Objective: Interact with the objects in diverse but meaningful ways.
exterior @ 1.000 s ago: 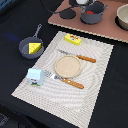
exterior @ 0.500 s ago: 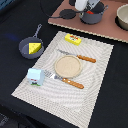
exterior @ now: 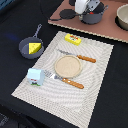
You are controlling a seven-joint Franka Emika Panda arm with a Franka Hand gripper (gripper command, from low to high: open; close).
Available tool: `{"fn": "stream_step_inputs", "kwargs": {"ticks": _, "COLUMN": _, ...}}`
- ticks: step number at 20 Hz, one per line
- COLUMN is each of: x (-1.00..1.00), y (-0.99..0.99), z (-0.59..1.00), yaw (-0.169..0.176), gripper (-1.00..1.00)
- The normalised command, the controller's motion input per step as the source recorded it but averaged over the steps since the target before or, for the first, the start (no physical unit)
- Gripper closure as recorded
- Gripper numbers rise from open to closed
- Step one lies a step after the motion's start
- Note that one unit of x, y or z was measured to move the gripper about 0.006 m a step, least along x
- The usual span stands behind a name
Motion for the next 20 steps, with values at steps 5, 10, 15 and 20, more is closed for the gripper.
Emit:
{"fn": "stream_step_inputs", "kwargs": {"ticks": 5, "x": -0.20, "y": 0.00, "z": -0.05, "yaw": 0.002, "gripper": -1.00}}
{"fn": "stream_step_inputs", "kwargs": {"ticks": 10, "x": -0.28, "y": -0.04, "z": 0.01, "yaw": 0.011, "gripper": -1.00}}
{"fn": "stream_step_inputs", "kwargs": {"ticks": 15, "x": -0.29, "y": -0.08, "z": 0.00, "yaw": 0.023, "gripper": 1.00}}
{"fn": "stream_step_inputs", "kwargs": {"ticks": 20, "x": -0.24, "y": -0.08, "z": -0.02, "yaw": 0.029, "gripper": 1.00}}
